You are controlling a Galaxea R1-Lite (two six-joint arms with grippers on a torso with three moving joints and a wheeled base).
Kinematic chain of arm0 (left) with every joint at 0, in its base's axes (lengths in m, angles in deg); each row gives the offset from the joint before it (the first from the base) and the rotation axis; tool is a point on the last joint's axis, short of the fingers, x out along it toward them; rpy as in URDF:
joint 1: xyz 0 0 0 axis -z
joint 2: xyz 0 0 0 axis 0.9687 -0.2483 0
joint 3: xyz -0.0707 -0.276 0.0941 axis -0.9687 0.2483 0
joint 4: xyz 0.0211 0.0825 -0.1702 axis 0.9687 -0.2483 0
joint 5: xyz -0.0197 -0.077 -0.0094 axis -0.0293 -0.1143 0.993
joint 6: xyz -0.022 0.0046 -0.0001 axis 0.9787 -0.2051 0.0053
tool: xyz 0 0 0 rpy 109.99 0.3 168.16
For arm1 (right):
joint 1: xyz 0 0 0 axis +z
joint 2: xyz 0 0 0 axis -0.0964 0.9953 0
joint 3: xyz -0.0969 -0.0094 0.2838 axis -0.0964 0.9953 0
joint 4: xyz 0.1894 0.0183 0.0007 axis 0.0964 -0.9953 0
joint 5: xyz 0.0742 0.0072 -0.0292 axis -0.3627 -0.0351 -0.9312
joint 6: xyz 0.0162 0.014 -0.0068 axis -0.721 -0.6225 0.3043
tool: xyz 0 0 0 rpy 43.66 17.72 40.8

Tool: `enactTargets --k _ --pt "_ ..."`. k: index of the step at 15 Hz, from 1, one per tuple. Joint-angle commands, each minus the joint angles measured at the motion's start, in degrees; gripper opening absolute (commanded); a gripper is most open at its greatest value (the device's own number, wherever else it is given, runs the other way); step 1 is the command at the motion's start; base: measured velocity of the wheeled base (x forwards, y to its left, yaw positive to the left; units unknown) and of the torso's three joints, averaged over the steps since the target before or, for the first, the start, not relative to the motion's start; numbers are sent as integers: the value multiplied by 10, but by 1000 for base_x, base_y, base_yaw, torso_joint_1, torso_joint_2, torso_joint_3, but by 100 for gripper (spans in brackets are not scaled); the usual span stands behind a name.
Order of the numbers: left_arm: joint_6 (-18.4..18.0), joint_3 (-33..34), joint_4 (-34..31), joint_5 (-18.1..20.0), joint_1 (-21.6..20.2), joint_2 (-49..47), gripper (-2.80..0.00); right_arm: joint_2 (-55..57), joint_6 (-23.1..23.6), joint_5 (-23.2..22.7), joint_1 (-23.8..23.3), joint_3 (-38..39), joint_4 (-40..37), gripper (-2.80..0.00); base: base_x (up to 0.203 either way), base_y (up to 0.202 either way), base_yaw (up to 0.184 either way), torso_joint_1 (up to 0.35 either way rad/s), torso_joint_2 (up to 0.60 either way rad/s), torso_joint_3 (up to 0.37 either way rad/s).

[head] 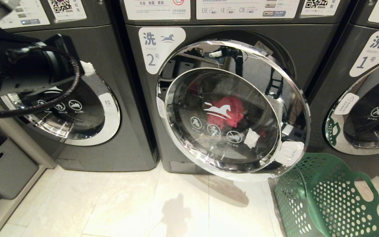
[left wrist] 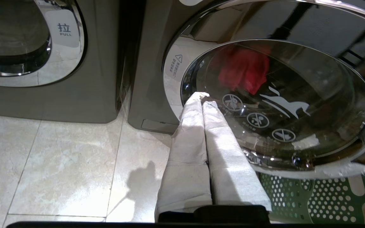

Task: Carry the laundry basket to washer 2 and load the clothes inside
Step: Close the washing machine door with the left hand, then press the washing machine door tightly with the right hand

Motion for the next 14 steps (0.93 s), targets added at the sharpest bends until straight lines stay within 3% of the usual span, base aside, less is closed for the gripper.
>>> enactTargets --k 1,3,5,8,10,14 --pt "1 3 -9 -2 1 50 -280 184 4 -18 3 -29 14 -280 0 0 0 0 0 0" --pt "1 3 -30 -1 1 73 -280 331 17 -37 12 -45 96 -280 0 0 0 0 0 0" --pt "1 5 -44 -1 0 88 -280 469 33 -40 19 -51 236 -280 0 0 0 0 0 0" --pt "1 21 -46 -1 0 102 -280 642 53 -19 26 -59 475 -280 0 0 0 0 0 0" --pt "1 34 -46 -1 0 107 -280 721 65 19 29 -67 625 -280 0 0 0 0 0 0" --pt "1 36 -45 0 0 107 -280 802 72 42 32 -109 726 -280 0 0 0 0 0 0"
